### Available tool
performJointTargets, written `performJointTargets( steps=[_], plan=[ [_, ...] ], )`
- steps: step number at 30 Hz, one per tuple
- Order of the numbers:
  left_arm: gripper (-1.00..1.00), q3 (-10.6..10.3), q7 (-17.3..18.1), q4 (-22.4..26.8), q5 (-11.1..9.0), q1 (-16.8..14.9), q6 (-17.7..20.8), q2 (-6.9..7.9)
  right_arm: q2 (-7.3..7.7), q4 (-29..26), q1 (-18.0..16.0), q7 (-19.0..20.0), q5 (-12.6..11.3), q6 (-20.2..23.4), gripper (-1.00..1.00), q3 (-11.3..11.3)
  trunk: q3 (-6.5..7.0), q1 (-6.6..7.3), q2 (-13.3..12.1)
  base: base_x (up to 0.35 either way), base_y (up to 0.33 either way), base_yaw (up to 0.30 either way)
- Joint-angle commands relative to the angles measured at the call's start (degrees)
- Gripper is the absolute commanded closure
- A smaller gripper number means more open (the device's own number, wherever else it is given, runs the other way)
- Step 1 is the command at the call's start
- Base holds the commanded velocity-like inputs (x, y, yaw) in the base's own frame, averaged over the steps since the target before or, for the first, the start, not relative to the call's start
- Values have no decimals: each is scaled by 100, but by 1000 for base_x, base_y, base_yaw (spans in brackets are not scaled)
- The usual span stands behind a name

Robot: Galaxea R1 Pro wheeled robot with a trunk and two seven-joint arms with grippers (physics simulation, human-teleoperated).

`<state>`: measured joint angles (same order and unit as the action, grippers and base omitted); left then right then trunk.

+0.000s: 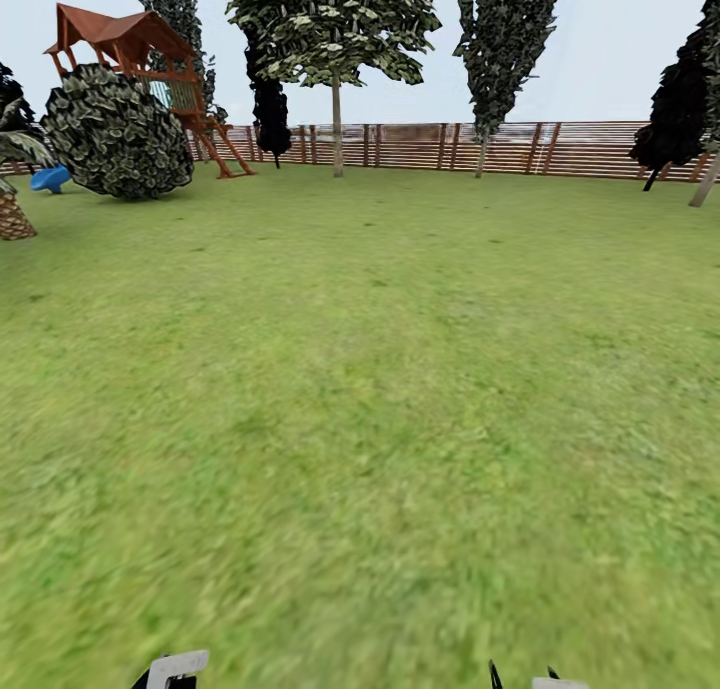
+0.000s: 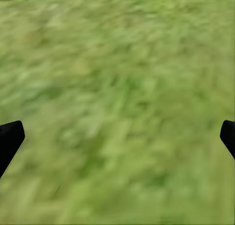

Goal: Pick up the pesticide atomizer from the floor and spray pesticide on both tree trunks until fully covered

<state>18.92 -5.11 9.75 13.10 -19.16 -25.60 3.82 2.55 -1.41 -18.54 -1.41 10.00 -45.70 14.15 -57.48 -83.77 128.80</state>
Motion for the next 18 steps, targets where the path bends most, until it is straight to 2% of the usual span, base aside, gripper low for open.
performJointTargets(
  steps=[1, 18],
  plan=[
    [100, 0, 1, 1, -1, 0, 1, -2, 0, 0, 0, 0, 1, 0, -100, 0, 0, 0, 0, 338, 0, 0],
    [100, 5, 1, -6, 1, 0, -3, -4, 0, 0, 0, 0, 2, 0, -100, 0, 0, 0, 0, 338, 0, 0]
  ],
)
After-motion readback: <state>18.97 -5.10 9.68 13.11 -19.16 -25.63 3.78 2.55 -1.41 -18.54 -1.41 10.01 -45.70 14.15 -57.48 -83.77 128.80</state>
